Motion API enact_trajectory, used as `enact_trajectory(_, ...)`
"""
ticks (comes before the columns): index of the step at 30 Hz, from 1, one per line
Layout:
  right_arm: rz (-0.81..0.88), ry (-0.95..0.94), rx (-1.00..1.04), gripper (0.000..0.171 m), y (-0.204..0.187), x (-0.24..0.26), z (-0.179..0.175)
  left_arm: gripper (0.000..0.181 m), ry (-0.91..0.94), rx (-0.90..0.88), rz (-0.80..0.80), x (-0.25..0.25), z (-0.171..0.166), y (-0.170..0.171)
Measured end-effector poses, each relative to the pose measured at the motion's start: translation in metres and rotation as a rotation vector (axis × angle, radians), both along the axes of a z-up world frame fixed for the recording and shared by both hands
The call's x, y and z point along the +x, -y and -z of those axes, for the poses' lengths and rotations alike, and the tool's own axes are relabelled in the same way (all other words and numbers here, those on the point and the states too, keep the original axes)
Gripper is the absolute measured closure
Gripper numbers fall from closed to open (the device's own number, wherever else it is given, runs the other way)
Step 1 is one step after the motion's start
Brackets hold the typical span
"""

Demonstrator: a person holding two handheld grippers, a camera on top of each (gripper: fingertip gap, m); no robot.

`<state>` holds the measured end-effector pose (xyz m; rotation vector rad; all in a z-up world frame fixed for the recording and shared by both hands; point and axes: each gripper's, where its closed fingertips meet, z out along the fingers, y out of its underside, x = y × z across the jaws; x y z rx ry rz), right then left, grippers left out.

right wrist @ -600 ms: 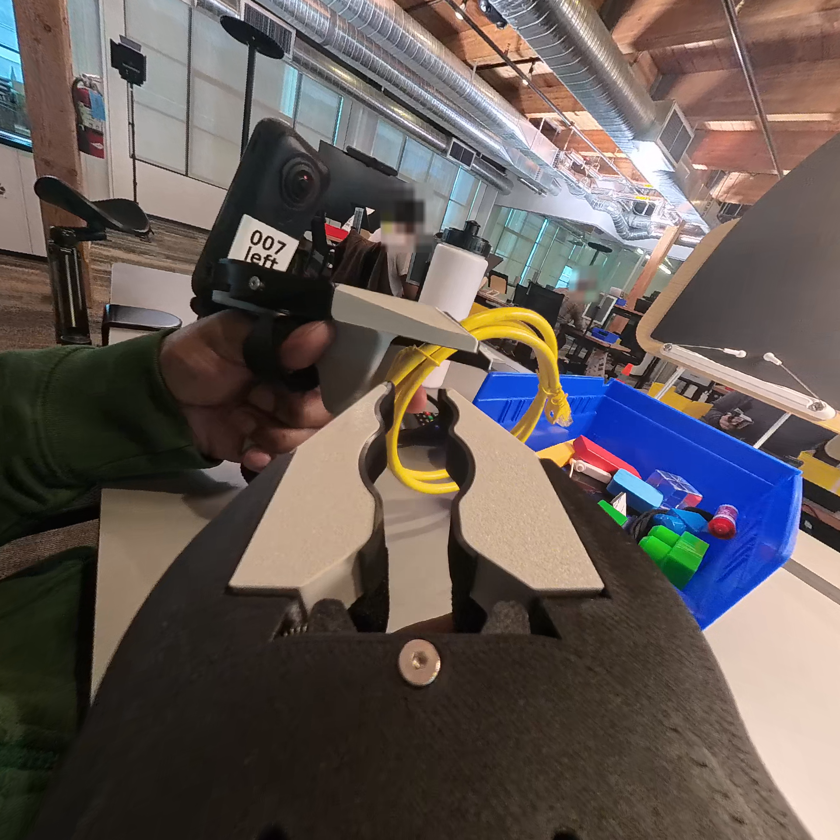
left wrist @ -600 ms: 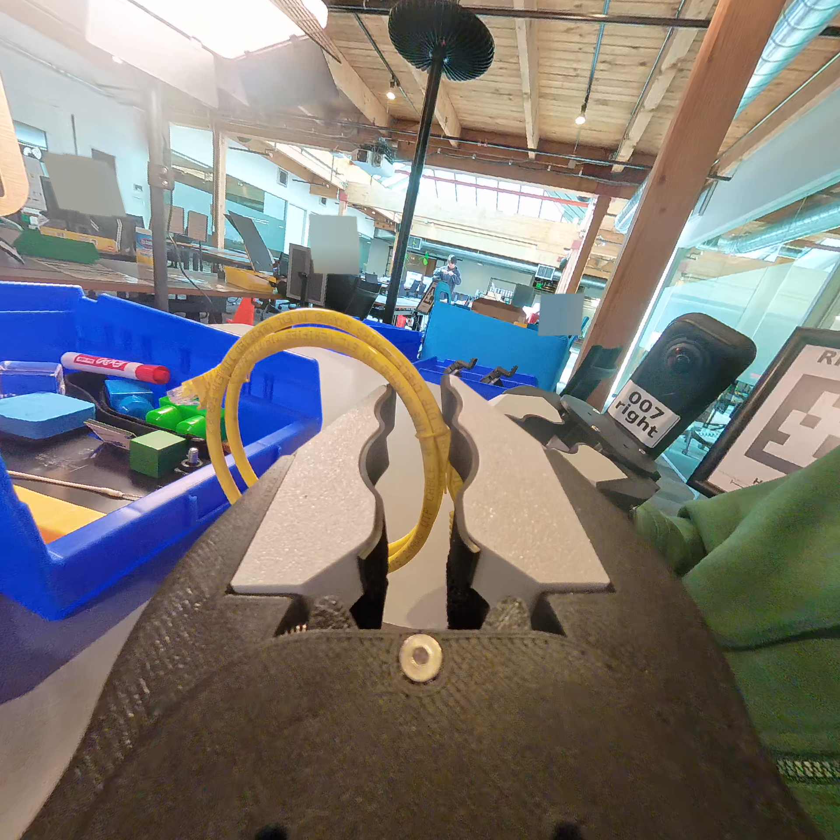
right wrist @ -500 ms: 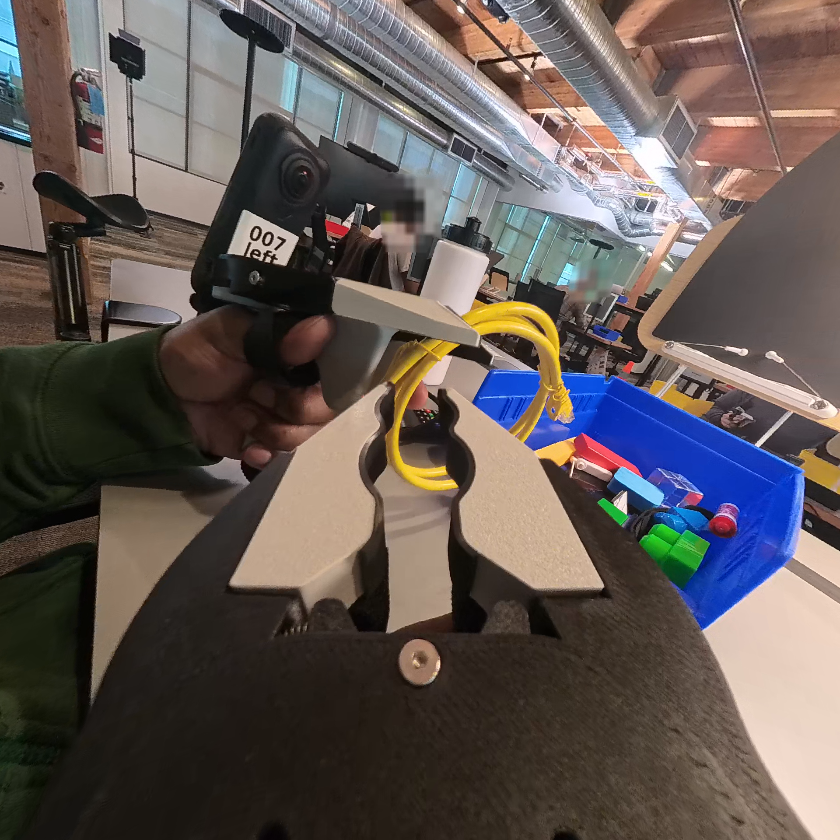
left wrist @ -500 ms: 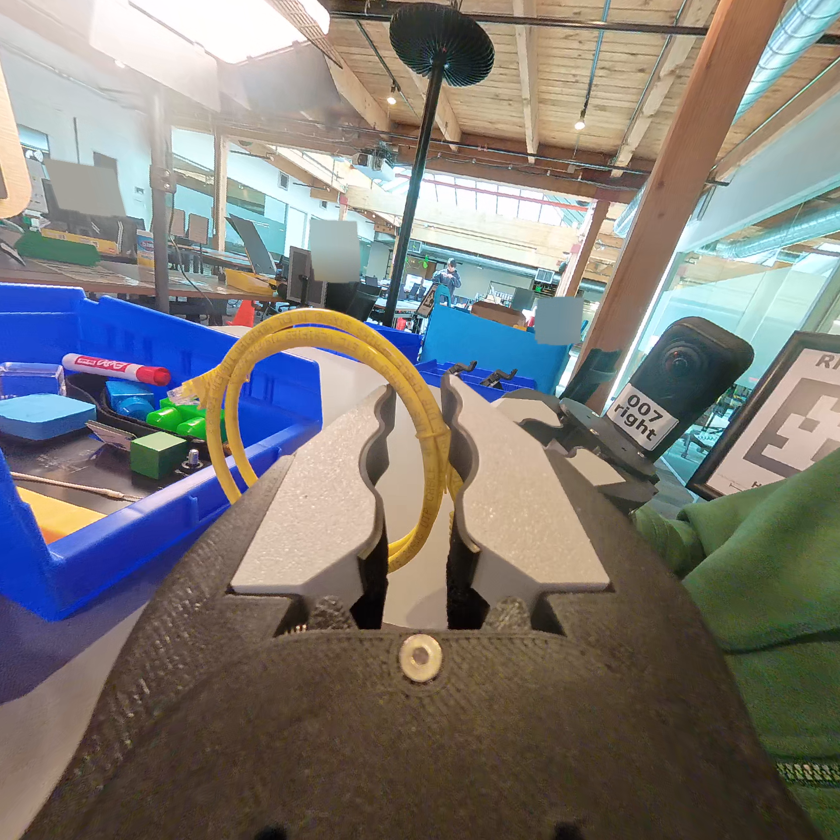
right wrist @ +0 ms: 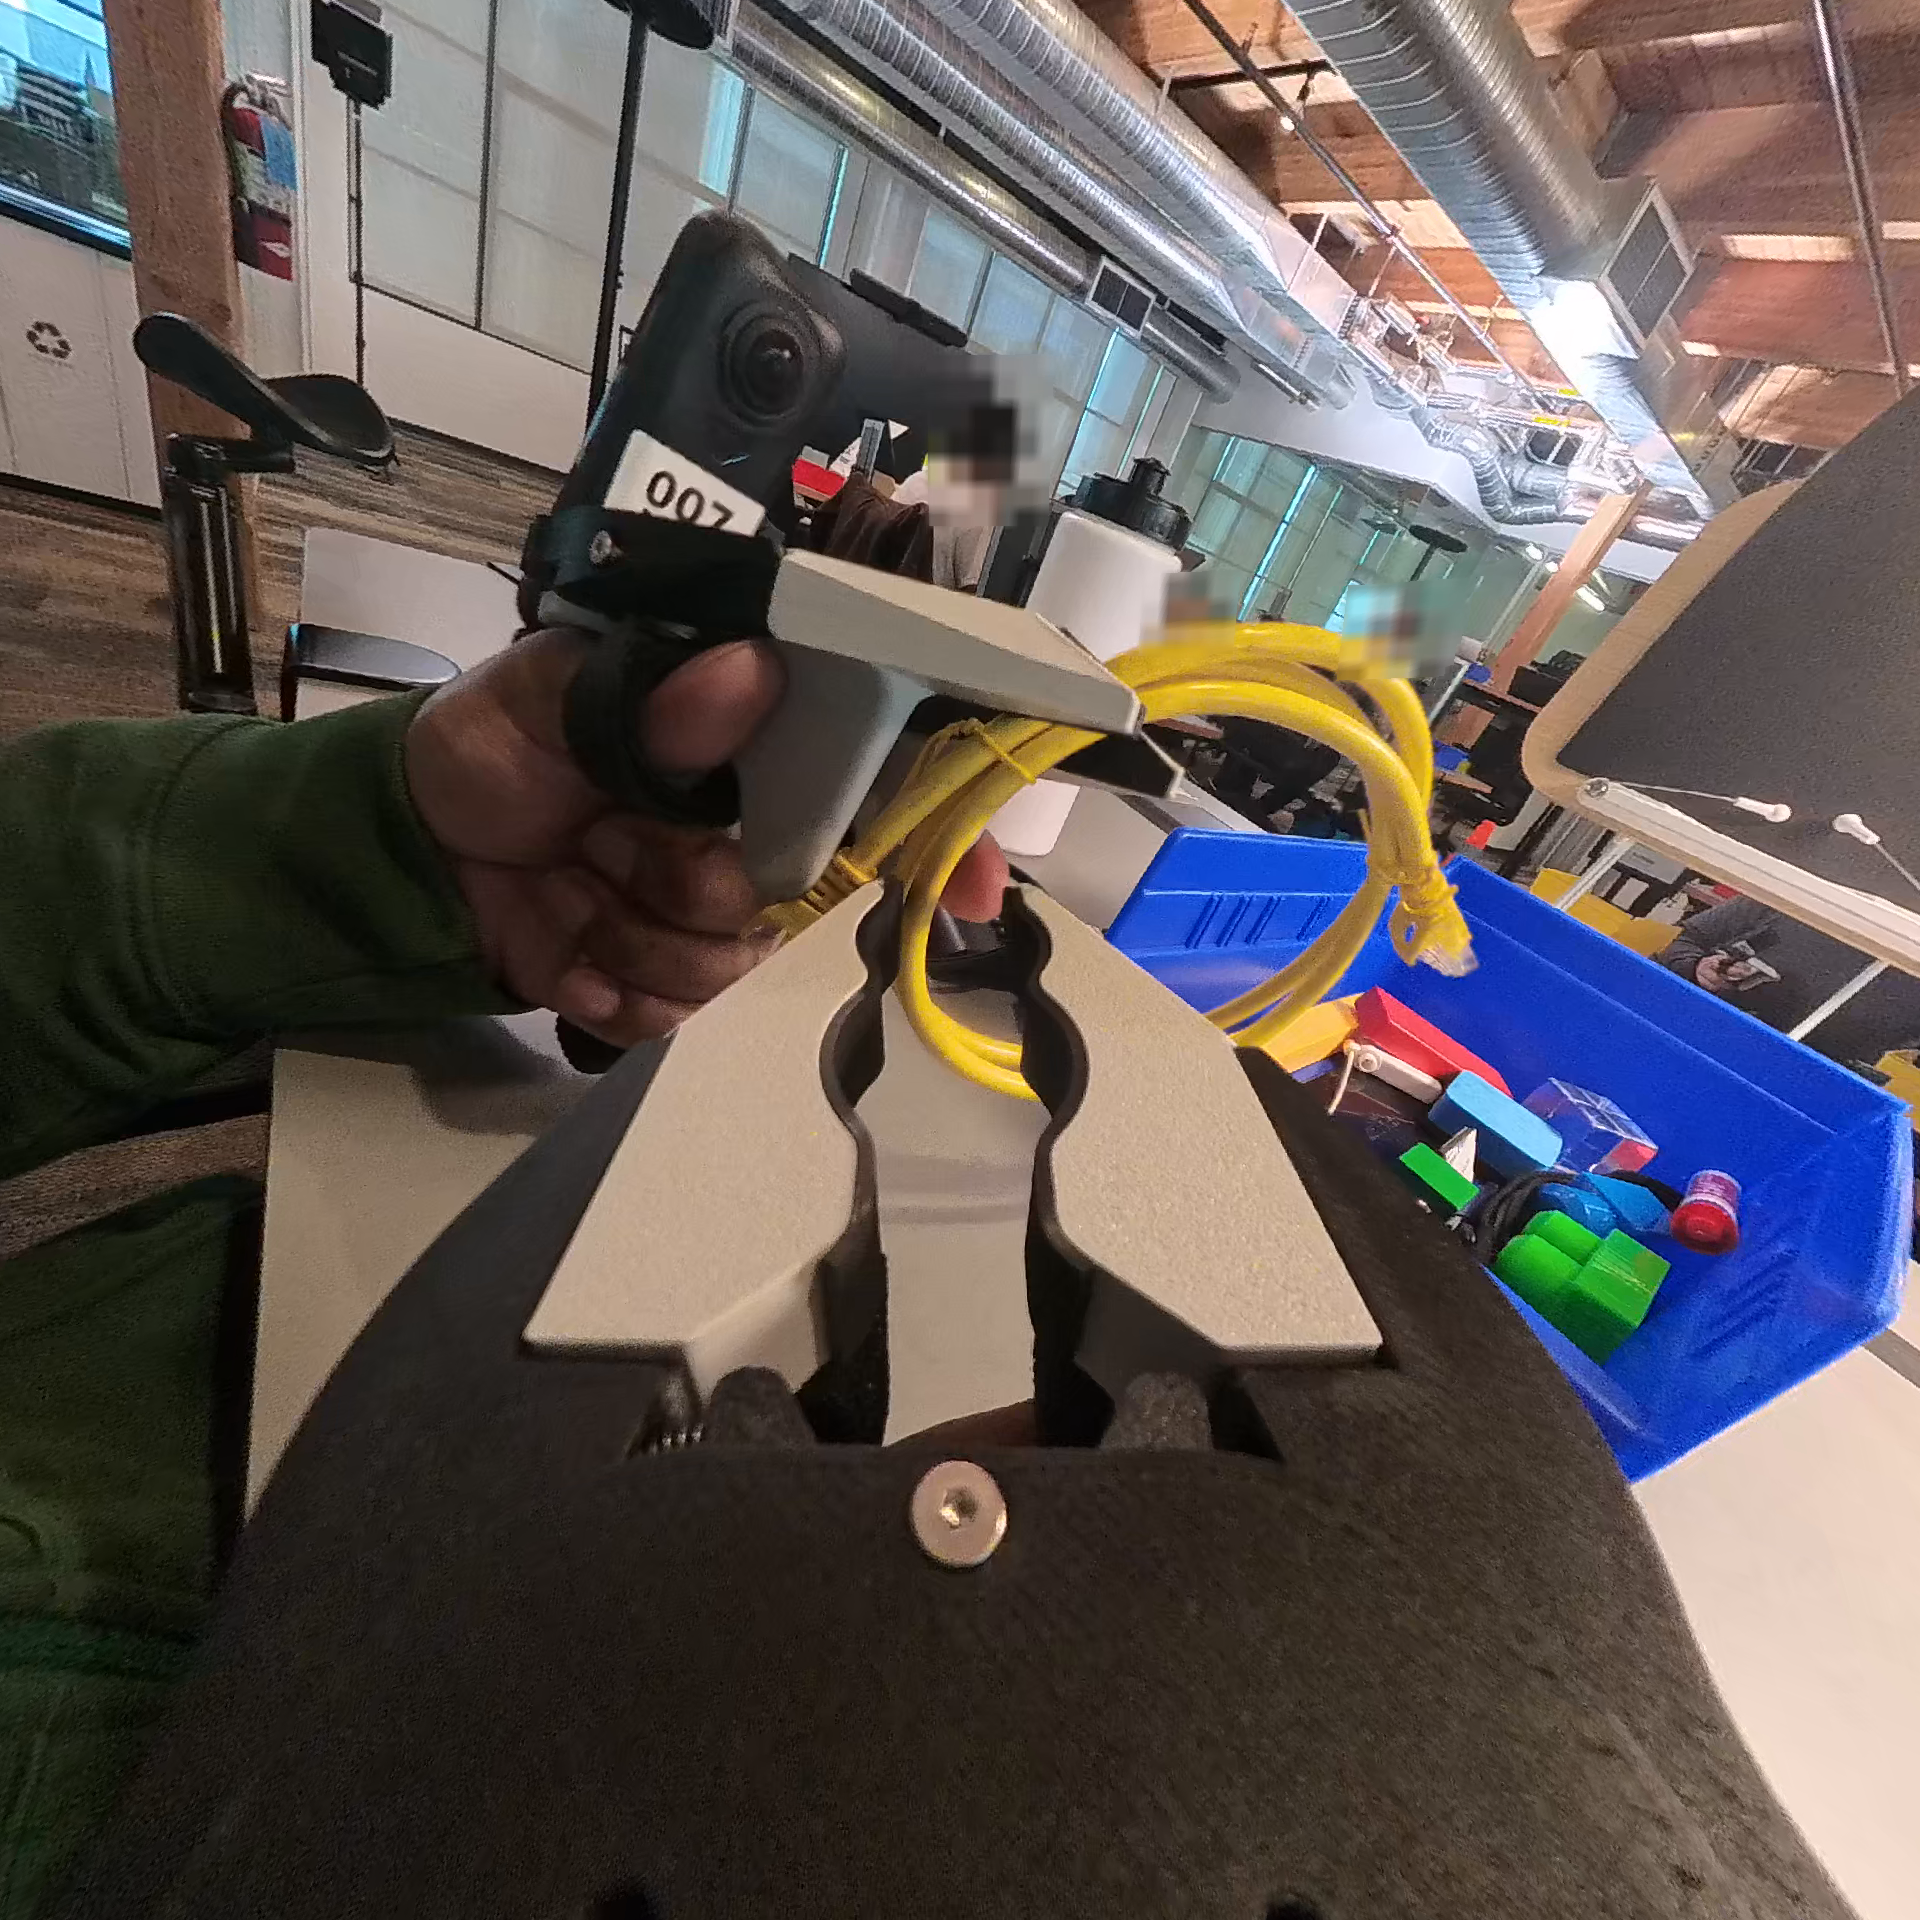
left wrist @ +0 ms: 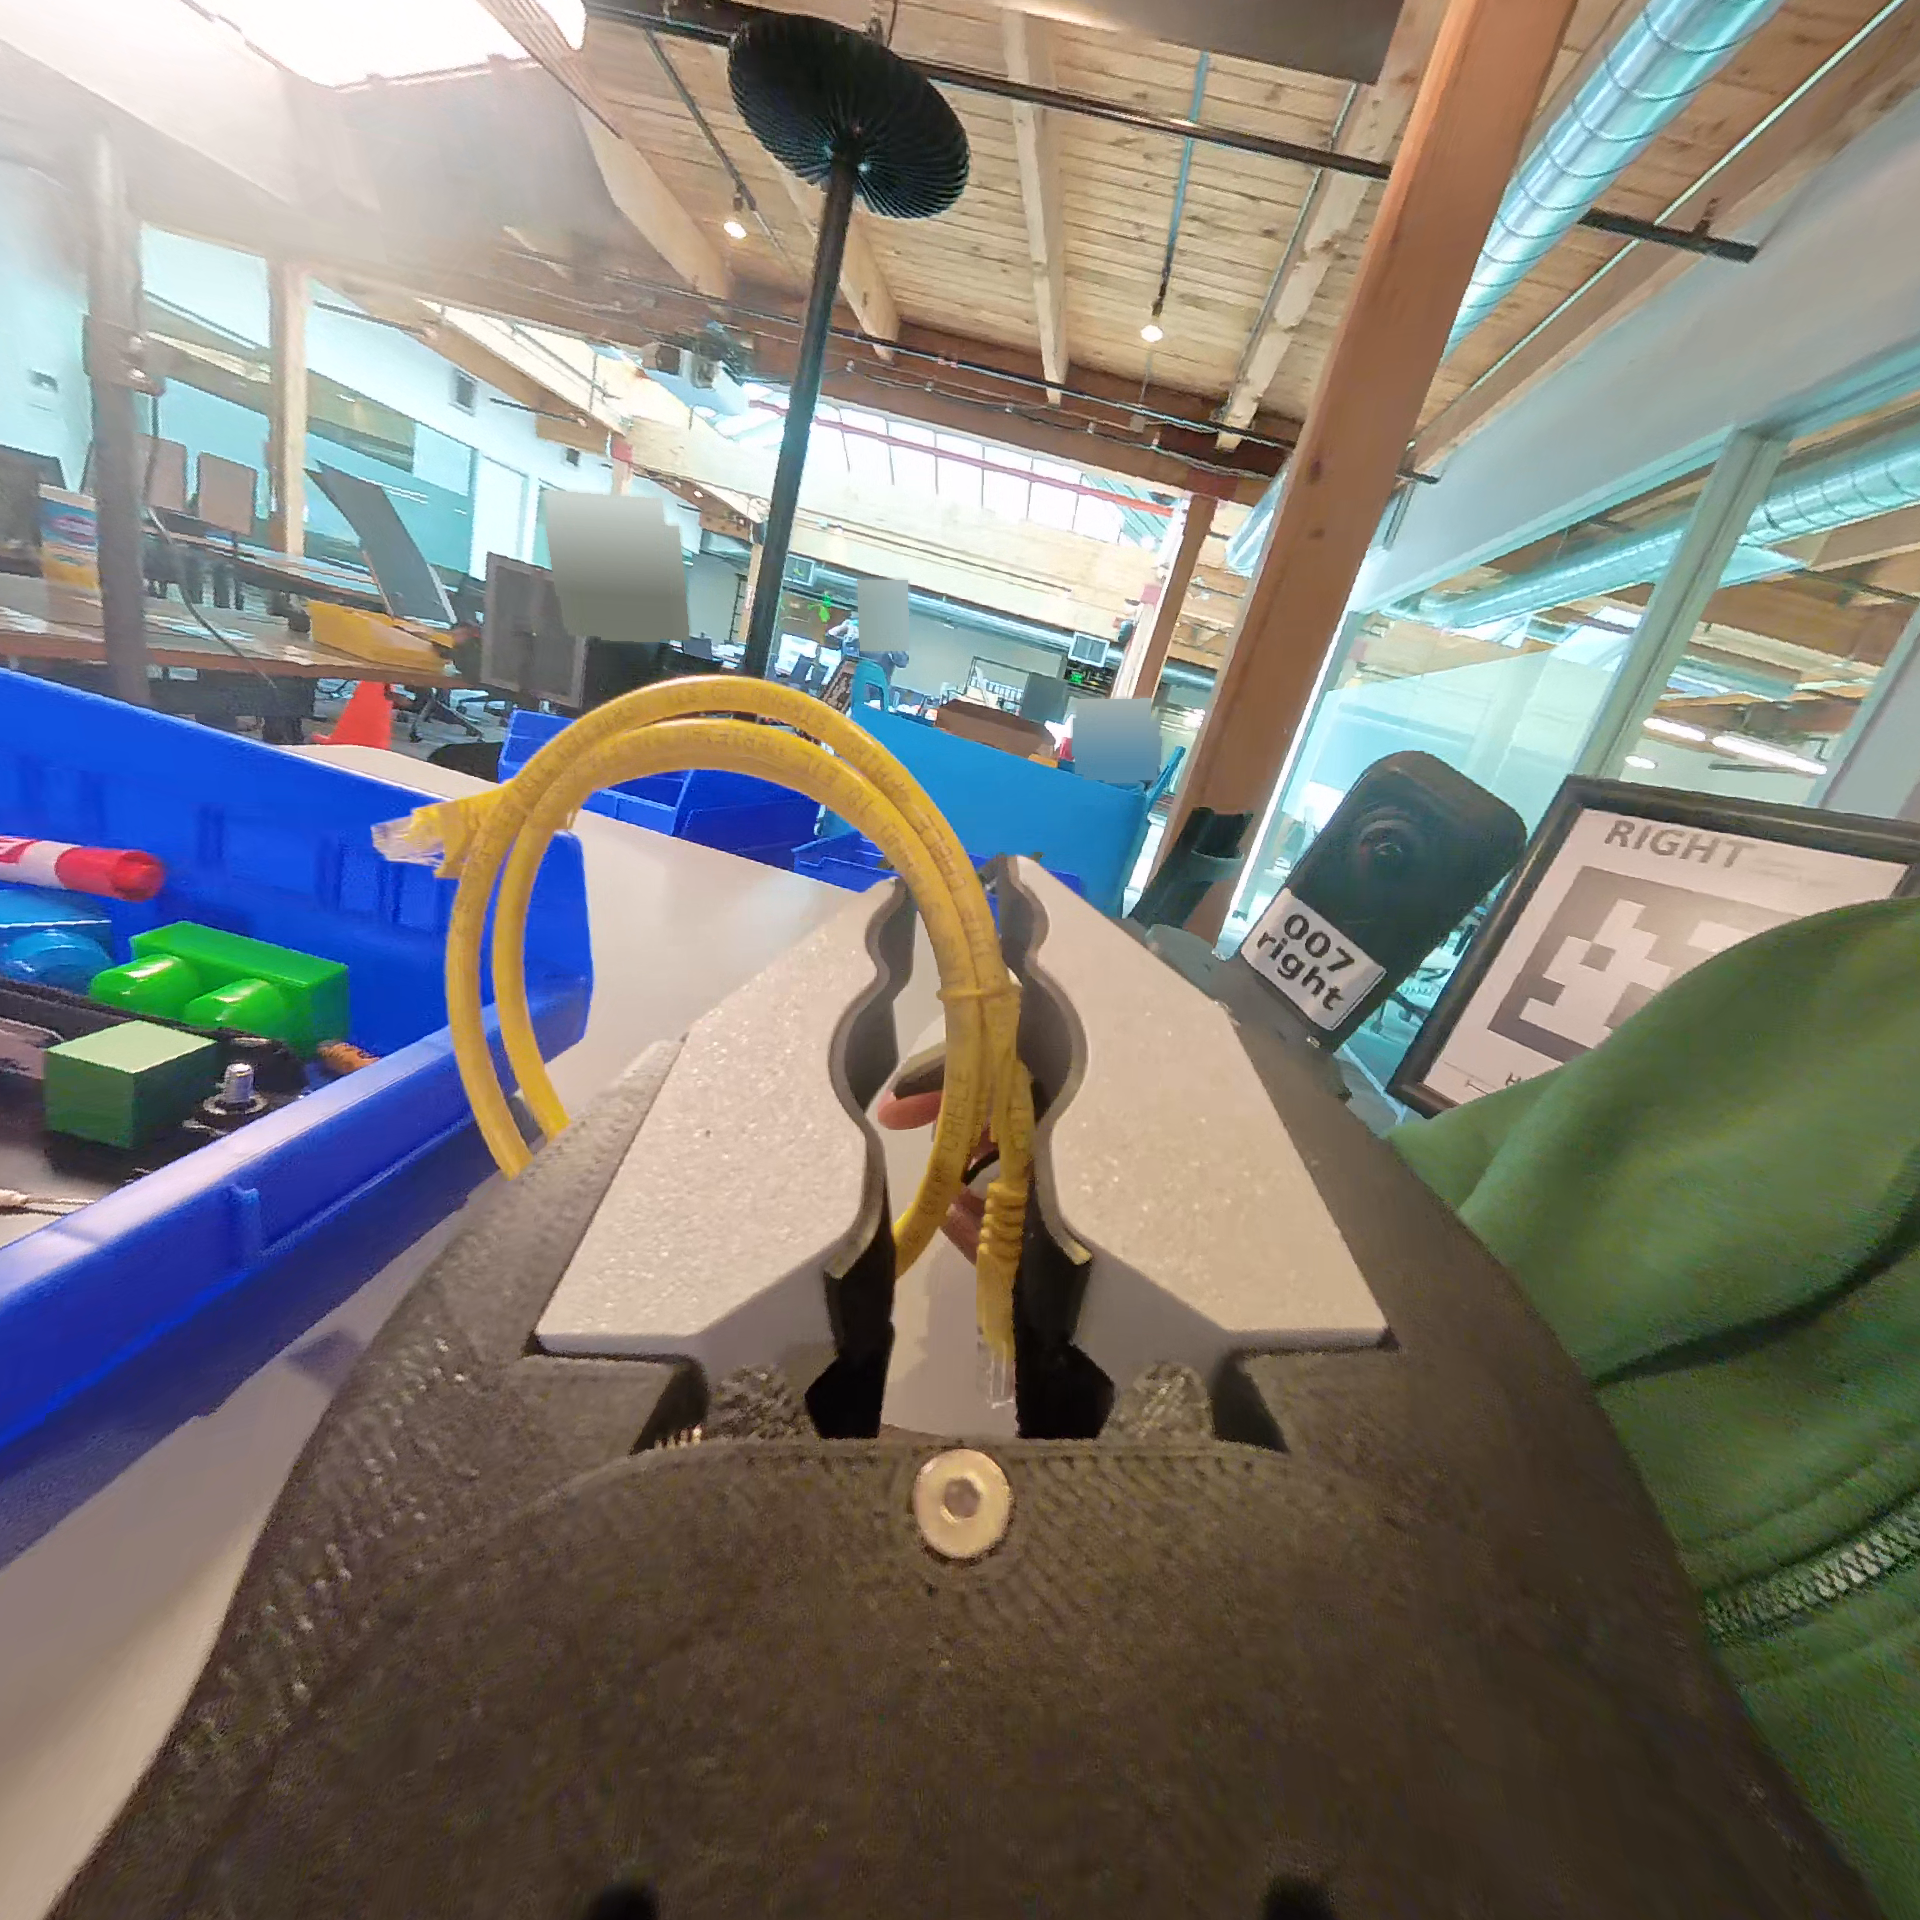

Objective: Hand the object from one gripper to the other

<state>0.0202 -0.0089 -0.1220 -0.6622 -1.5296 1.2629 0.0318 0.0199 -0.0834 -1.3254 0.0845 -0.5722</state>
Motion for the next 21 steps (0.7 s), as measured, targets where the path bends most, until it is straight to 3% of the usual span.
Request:
enact_trajectory(16, 0.005, 0.000, 0.076, 0.142, 0.007, 0.001, 0.006, 0.166, -0.013, 0.024, 0.050, 0.009, -0.003, 0.004)
enact_trajectory(21, 0.007, 0.001, 0.088, 0.153, 0.008, 0.001, 0.008, 0.167, -0.019, 0.026, 0.070, 0.013, -0.003, 0.005)
